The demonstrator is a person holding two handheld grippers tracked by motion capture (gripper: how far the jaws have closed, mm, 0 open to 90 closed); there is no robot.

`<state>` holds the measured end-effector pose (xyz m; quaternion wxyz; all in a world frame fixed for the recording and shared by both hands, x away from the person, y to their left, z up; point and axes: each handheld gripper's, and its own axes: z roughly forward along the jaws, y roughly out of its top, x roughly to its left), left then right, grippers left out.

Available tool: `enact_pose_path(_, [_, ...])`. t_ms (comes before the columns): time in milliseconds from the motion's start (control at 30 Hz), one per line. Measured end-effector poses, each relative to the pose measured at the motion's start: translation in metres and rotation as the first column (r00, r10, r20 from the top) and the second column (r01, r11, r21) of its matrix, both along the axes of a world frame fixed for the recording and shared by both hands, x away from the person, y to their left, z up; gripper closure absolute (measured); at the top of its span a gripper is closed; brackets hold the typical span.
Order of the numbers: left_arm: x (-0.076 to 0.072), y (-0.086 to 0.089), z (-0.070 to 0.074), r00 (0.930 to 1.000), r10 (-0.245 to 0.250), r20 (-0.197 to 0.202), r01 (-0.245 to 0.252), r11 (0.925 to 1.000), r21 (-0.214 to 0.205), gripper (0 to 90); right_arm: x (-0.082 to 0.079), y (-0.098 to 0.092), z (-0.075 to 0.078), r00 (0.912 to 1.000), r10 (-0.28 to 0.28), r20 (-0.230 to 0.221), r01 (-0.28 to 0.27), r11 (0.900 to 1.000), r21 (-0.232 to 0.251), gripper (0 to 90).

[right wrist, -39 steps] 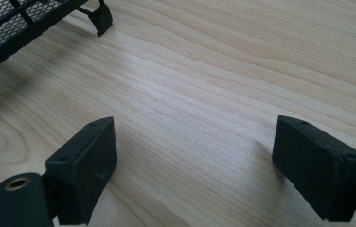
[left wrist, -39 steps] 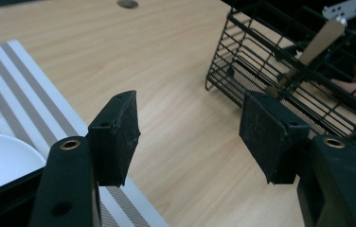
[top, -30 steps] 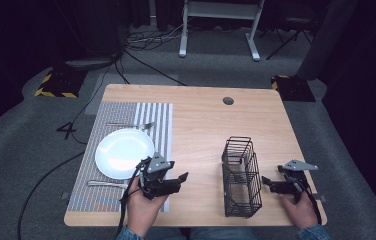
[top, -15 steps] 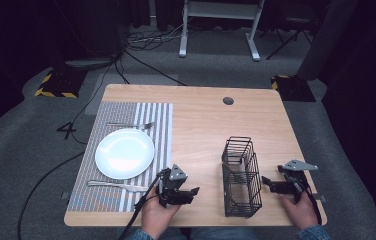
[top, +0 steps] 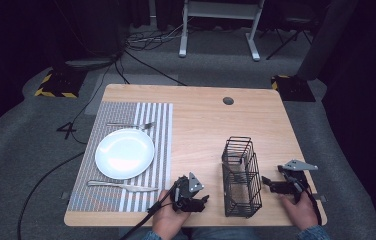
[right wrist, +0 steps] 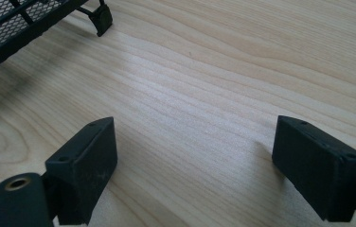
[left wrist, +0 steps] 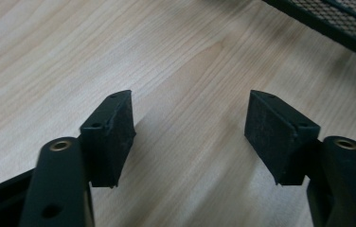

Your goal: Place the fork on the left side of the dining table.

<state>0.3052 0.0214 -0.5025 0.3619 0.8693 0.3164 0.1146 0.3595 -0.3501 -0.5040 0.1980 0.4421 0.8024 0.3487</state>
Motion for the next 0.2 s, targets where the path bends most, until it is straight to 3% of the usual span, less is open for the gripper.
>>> enact_pose_path(100, [0.0049,-0.0019,0.0002,0.9999,-0.01,-0.008,0.01,0.9998,0.015,24.9,-0.0001,-0.0001,0.0,1.0,0.001,0.0,-0.001,1.0,0.0,14.9])
enact_pose_path(200, [0.0061,-0.0035,-0.0004,0.9997,0.018,-0.015,-0.017,0.9997,0.019,18.7,-0.0001,-0.0001,0.0,1.0,0.001,0.0,-0.001,1.0,-0.001,14.9])
